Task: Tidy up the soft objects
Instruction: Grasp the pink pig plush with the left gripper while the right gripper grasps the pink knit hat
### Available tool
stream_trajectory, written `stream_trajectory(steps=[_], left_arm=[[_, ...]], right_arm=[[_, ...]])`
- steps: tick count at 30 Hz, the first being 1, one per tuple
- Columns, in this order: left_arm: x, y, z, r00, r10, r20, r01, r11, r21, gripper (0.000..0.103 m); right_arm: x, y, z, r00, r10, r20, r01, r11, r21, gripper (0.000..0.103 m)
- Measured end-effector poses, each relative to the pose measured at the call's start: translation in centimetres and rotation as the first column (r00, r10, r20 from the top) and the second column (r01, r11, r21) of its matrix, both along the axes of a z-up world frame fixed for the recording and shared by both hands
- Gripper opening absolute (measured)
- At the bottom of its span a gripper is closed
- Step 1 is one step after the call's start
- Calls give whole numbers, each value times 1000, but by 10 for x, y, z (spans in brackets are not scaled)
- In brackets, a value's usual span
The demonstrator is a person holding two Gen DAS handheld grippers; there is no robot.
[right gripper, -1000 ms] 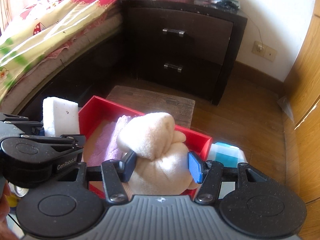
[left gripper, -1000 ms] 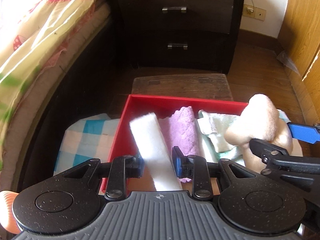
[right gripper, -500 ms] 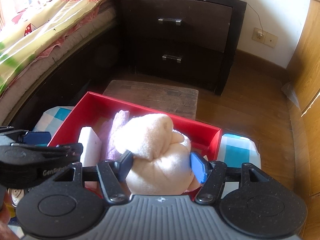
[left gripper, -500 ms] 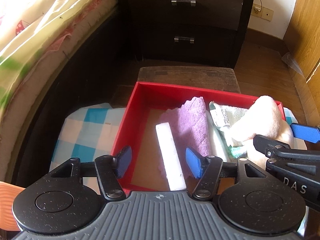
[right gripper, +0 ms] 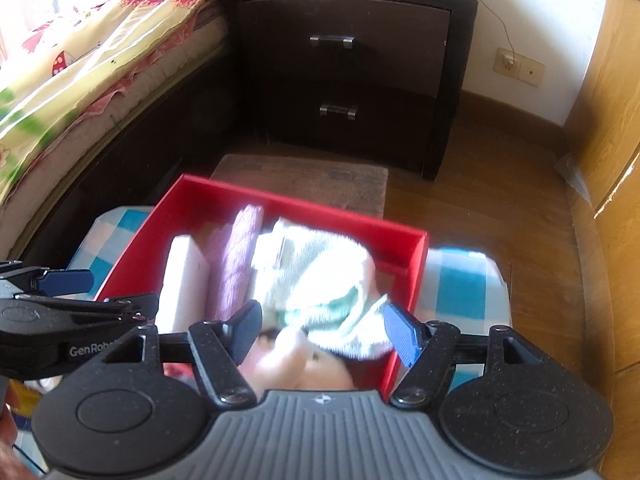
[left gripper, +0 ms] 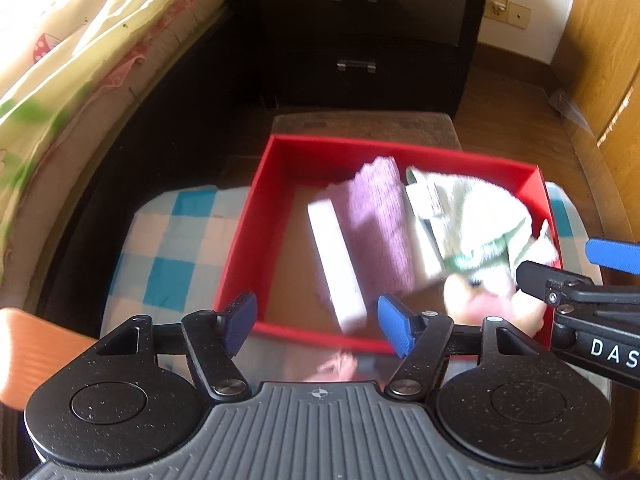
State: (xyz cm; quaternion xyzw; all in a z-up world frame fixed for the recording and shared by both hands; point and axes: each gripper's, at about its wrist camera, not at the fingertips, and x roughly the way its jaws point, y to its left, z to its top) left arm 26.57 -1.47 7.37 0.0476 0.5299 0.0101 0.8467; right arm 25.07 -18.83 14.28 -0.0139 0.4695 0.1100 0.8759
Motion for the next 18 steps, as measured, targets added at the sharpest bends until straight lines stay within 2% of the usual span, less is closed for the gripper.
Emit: stream_trajectory(steps=[7, 14, 18], left_arm=[[-25, -2, -15, 999, -18, -50, 18, 1000, 1, 67], [-48, -2, -34, 991, -74, -113, 78, 996, 37, 67], [-58, -3, -42, 980, -129, -151, 132, 991, 13, 75]], right_arm=[[-29, -2, -11, 999, 9, -43, -9, 1000, -5, 46], [-48, 0, -13, 998, 26, -65, -26, 1000, 7, 46], [-52, -1, -14, 997, 23, -70, -22, 1000, 11, 46]])
